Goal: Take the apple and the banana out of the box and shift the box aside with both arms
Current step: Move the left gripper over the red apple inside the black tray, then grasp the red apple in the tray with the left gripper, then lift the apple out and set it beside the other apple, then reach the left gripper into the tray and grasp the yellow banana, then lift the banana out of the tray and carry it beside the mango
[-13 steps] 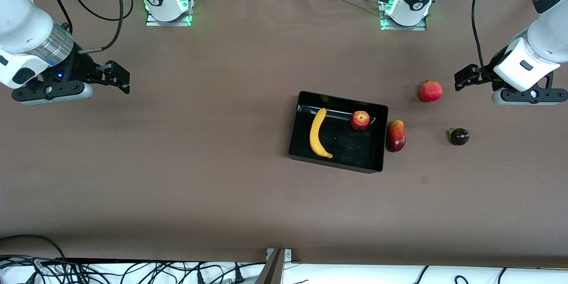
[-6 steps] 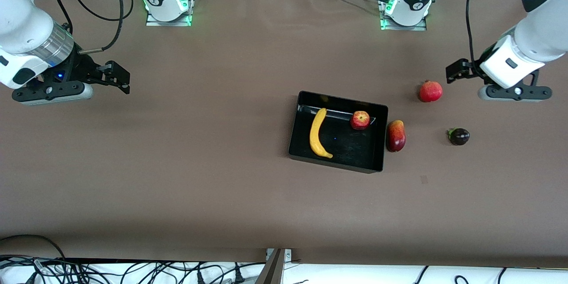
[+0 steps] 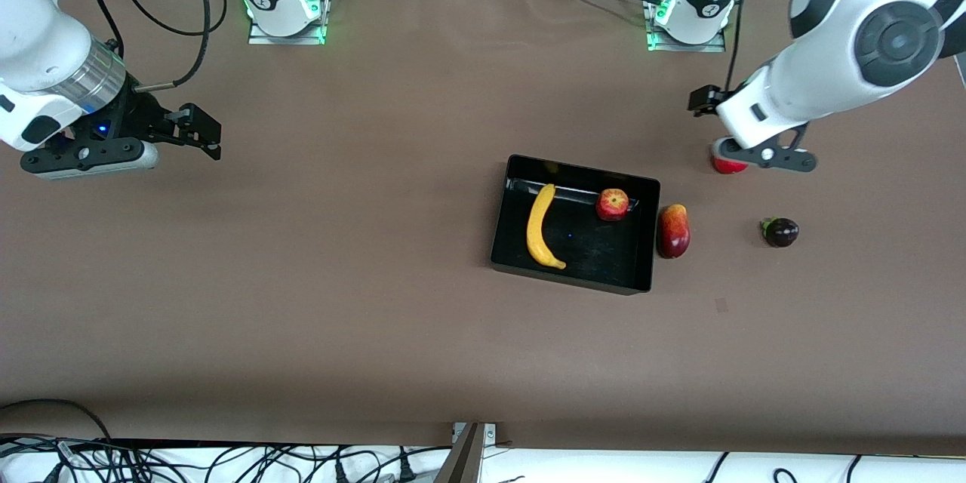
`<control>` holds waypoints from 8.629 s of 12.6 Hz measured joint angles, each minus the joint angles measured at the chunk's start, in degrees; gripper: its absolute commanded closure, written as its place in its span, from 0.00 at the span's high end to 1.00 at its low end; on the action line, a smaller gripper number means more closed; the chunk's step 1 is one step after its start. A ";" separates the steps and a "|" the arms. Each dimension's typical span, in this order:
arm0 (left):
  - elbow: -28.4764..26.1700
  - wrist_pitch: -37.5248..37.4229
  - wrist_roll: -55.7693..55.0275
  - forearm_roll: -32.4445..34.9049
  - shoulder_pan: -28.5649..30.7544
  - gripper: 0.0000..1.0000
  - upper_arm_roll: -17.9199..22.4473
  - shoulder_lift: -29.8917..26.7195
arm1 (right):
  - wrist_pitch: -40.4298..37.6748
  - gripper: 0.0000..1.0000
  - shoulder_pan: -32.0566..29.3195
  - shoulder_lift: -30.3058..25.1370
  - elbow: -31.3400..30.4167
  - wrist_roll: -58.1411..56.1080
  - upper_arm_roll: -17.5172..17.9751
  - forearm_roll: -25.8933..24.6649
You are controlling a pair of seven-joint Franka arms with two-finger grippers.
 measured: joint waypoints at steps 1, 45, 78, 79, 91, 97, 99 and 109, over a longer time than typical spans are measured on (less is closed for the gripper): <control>1.07 0.92 -0.60 -0.08 -0.01 1.00 -0.69 1.72 | 0.01 1.00 0.00 0.01 0.00 0.00 0.00 0.00; -27.38 40.32 -6.85 13.32 4.42 0.24 -1.59 5.74 | 0.26 1.00 0.01 0.05 0.01 0.00 0.00 0.00; 0.36 49.56 -31.34 14.89 -8.00 1.00 -12.67 35.46 | 0.25 1.00 0.03 0.10 0.03 0.00 0.02 0.03; 0.36 50.34 -32.13 15.22 -8.22 1.00 -12.63 35.87 | 0.23 1.00 0.03 0.10 0.03 0.00 0.01 0.03; 1.20 51.51 -35.71 15.57 -11.62 0.00 -9.26 37.64 | 0.01 1.00 1.01 0.09 0.03 0.06 0.16 0.05; 1.43 50.89 -36.09 15.57 -11.66 0.00 -9.23 37.13 | -0.84 1.00 1.27 0.09 0.03 0.07 0.16 0.05; 1.60 50.53 -36.16 15.57 -11.56 0.00 -9.17 36.94 | -0.87 1.00 1.27 0.09 0.03 0.07 0.16 0.05; 3.77 28.65 -25.03 15.57 2.76 0.00 -10.62 22.62 | -0.92 1.00 1.27 0.09 0.03 0.08 0.10 0.13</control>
